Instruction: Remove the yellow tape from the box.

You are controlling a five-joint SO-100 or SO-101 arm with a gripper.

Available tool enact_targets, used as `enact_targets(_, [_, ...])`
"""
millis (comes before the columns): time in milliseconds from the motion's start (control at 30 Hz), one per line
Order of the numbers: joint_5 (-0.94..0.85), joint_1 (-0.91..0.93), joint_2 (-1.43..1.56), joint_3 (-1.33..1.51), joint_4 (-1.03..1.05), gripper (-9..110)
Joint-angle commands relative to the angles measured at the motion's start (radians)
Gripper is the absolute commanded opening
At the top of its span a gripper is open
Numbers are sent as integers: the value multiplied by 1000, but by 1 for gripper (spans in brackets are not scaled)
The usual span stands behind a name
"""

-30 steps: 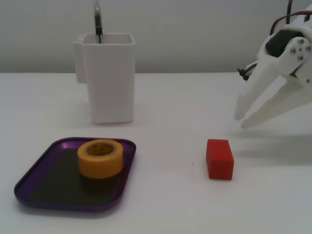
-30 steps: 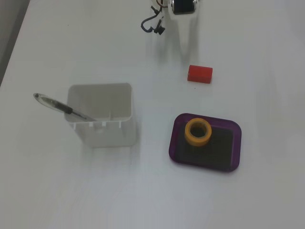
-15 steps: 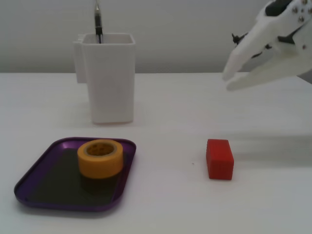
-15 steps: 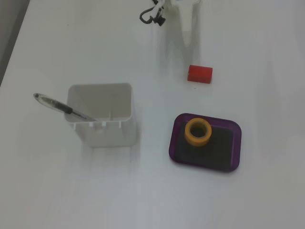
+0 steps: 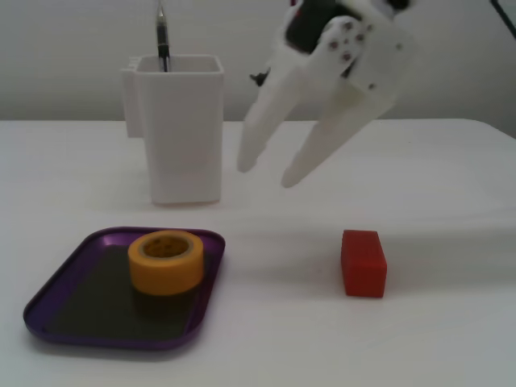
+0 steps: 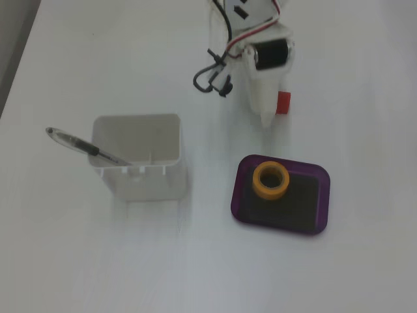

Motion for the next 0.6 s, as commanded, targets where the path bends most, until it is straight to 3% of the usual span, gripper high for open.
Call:
enact_targets(0, [-8, 8, -198, -235, -5, 14])
enact_targets(267, [-14, 8, -460, -457, -5, 14])
enact_targets(567, [-18, 9, -522, -500, -12, 14])
